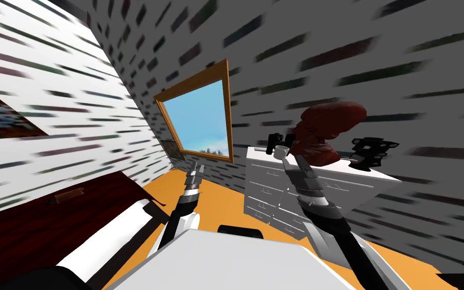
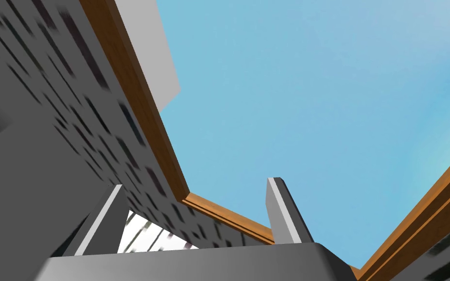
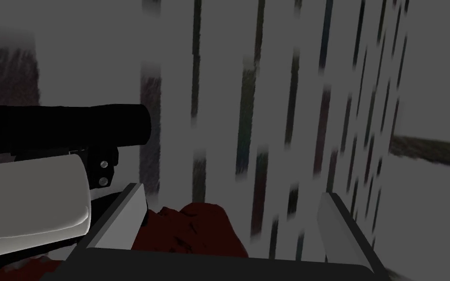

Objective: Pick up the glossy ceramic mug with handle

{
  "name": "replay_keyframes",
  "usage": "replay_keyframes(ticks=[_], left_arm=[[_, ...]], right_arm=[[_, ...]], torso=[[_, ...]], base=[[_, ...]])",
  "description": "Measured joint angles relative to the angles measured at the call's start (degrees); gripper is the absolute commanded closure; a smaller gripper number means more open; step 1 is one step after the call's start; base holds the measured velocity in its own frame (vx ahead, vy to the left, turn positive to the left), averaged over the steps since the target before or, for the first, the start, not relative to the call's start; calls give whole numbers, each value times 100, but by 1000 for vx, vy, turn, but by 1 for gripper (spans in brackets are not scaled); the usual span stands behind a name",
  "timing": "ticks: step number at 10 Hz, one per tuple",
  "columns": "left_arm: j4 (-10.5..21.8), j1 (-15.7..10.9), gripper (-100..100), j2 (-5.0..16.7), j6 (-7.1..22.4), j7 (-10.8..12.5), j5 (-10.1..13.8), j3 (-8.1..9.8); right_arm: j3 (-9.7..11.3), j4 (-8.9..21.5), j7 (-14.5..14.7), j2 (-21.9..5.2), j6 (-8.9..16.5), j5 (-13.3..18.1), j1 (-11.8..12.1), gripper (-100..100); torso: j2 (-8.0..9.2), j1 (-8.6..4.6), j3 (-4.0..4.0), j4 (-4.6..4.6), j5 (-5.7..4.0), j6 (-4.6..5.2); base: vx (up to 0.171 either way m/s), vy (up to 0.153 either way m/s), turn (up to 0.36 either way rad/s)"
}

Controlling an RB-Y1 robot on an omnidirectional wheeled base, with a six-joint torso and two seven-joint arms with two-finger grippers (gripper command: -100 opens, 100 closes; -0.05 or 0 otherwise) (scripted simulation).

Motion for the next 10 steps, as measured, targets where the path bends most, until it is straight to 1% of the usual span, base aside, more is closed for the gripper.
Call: replay_keyframes(ticks=[3, 4, 10], left_arm=[[0, 0, 0, 0, 0, 0, 0, 0], [0, 0, 0, 0, 0, 0, 0, 0], [0, 0, 0, 0, 0, 0, 0, 0]], right_arm=[[-188, 123, -23, -486, -59, 267, -10, -100], [-222, 151, -30, -603, -81, 319, -5, -100], [-551, 364, -125, -1497, -204, 785, -9, -100]], torso=[[-6, 3, -3, -1, 1, 0], [-7, 7, -4, -1, 1, -1], [-11, 10, -6, -2, 2, -2]], base=[[-2, -20, -30], [3, -14, -49], [8, -11, -35]])
